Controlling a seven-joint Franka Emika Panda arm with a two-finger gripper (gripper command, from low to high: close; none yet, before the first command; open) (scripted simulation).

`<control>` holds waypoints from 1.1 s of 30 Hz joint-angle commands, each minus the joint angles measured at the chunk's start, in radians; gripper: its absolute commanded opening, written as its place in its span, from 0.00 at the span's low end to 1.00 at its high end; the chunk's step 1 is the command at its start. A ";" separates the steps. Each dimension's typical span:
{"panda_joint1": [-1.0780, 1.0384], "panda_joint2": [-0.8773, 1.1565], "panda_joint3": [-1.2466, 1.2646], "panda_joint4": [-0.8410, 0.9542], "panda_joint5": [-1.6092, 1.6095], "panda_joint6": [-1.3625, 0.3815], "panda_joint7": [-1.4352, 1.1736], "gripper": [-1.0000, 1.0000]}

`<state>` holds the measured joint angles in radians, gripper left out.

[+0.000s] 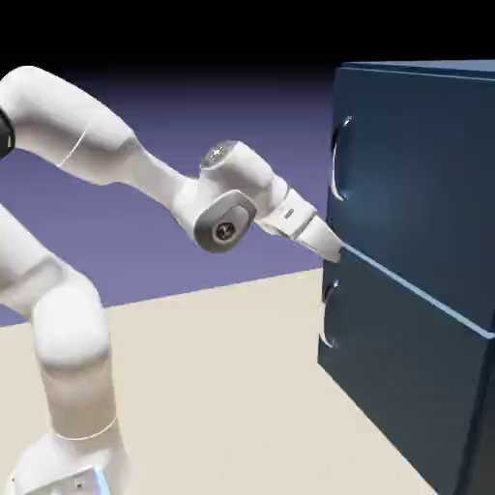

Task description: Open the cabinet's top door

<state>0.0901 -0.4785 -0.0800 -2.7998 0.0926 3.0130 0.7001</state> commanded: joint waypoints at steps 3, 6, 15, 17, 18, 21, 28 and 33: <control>0.092 0.107 -0.093 0.012 0.107 -0.028 -0.048 1.00; 0.185 0.216 -0.189 0.024 0.217 -0.056 -0.097 1.00; 0.465 0.542 -0.474 0.061 0.545 -0.141 -0.243 1.00; 0.527 0.614 -0.538 0.069 0.618 -0.160 -0.275 1.00; 0.558 0.651 -0.570 0.073 0.655 -0.169 -0.291 1.00; 0.651 0.759 -0.665 0.085 0.764 -0.197 -0.340 1.00; 0.869 1.013 -0.887 0.114 1.019 -0.263 -0.454 1.00; 1.024 1.194 -1.046 0.134 1.202 -0.310 -0.535 1.00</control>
<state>1.1144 0.7157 -1.1257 -2.6656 1.2942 2.7029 0.1653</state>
